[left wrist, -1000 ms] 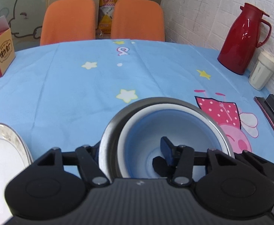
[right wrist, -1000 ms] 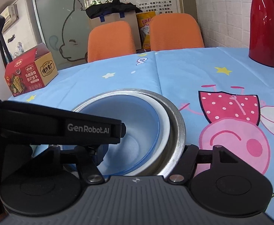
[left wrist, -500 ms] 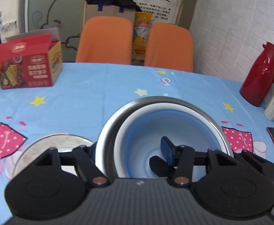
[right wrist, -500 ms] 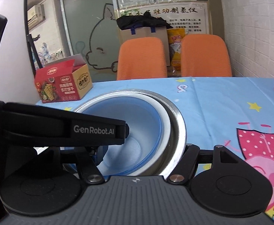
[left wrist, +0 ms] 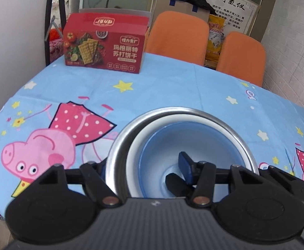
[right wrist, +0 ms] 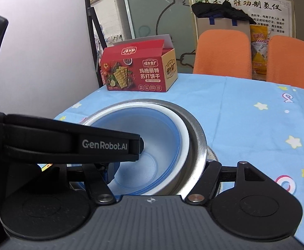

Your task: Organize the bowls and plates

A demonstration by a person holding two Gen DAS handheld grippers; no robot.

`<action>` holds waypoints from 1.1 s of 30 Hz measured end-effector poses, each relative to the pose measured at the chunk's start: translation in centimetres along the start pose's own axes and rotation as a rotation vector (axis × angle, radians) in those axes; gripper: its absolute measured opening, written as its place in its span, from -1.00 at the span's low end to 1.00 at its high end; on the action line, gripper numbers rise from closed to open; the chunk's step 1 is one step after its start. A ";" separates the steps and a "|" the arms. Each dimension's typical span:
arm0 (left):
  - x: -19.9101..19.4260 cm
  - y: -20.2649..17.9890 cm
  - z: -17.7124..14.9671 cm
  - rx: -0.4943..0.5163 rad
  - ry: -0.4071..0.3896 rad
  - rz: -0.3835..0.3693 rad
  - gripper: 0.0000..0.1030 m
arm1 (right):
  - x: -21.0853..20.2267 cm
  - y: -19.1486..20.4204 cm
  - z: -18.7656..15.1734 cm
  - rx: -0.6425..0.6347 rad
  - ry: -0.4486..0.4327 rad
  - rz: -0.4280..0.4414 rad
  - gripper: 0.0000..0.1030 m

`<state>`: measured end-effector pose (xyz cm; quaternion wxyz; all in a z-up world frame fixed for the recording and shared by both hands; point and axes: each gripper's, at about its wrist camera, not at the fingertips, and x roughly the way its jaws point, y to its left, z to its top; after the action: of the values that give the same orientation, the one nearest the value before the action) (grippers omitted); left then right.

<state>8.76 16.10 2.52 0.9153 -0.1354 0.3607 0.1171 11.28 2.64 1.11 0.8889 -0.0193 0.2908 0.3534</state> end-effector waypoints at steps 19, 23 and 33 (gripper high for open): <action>2.0 -0.6 -0.9 0.045 -0.044 -0.045 0.62 | 1.8 -1.0 -1.7 0.058 0.066 -0.019 1.00; -0.2 -0.3 0.2 0.030 -0.145 -0.049 0.96 | 1.0 -1.8 -1.5 0.122 0.038 0.001 1.00; -3.0 -0.9 1.5 0.030 -0.214 -0.042 0.96 | 0.0 -1.7 -0.7 0.122 -0.004 -0.011 1.00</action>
<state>7.86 15.41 5.79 0.9529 -0.1161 0.2594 0.1062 12.03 1.15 0.23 0.8909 0.0338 0.3100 0.3303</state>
